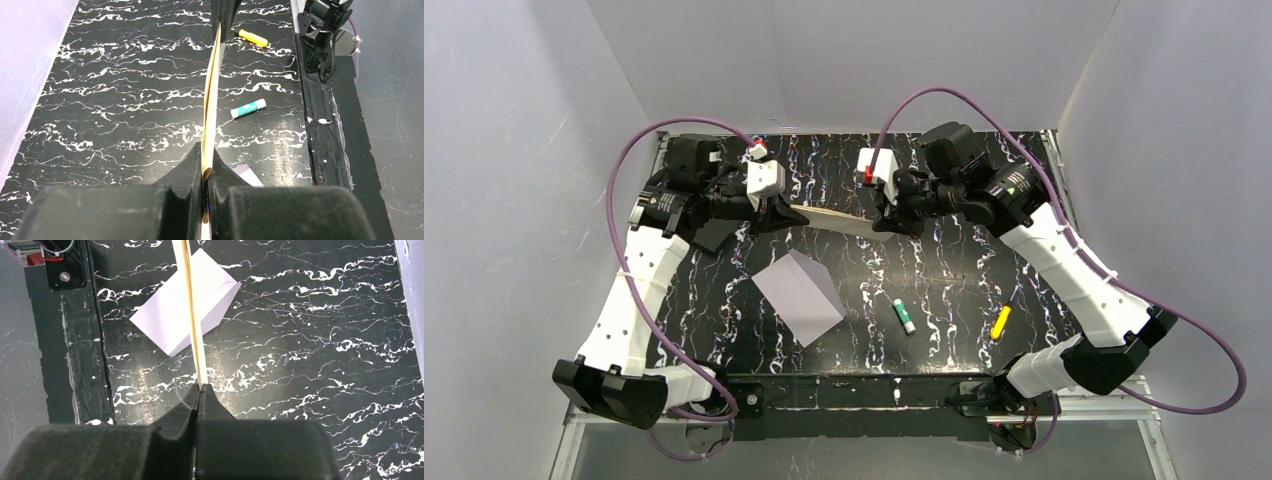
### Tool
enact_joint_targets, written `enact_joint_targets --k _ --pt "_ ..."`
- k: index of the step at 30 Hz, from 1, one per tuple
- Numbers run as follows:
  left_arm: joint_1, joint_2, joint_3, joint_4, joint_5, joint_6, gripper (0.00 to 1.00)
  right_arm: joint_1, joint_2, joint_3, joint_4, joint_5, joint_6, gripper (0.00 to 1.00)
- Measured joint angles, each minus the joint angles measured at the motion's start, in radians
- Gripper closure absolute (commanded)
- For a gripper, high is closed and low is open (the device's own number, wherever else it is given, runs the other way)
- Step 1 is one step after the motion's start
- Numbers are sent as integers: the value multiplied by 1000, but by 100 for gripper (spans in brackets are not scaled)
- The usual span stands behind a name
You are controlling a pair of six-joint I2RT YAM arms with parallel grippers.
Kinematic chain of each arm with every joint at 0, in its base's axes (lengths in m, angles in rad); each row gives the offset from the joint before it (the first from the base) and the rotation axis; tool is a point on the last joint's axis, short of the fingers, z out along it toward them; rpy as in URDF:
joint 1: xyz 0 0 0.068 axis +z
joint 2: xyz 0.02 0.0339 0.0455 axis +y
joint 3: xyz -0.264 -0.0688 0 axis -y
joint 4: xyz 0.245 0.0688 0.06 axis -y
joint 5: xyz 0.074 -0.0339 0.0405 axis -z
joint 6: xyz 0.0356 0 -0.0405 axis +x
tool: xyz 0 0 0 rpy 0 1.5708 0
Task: Place the letter into the envelope and seal it
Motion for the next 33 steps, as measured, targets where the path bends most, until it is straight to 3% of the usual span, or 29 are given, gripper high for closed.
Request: enact_joint_targets --k 2,5,13,15,18,23,28,33 --pt "5 6 4 -2 7 1 100 1 0 -3 3 1 0 99" --pt "8 9 4 -5 15 1 100 2 0 -4 5 3 3 70" --pt "25 8 9 -20 24 4 100 -5 92 85 4 -111 43 38" --pt "25 8 9 -22 24 4 100 -3 122 96 31 -148 49 34" --pt "25 7 9 -26 24 5 100 3 140 96 67 -188 50 36" --pt "25 -3 9 -26 25 5 100 12 179 161 80 -233 49 47" --pt "25 -10 9 -26 28 5 100 37 221 194 80 -242 49 68" --pt "25 -13 9 -27 27 6 100 55 237 198 73 -234 49 83"
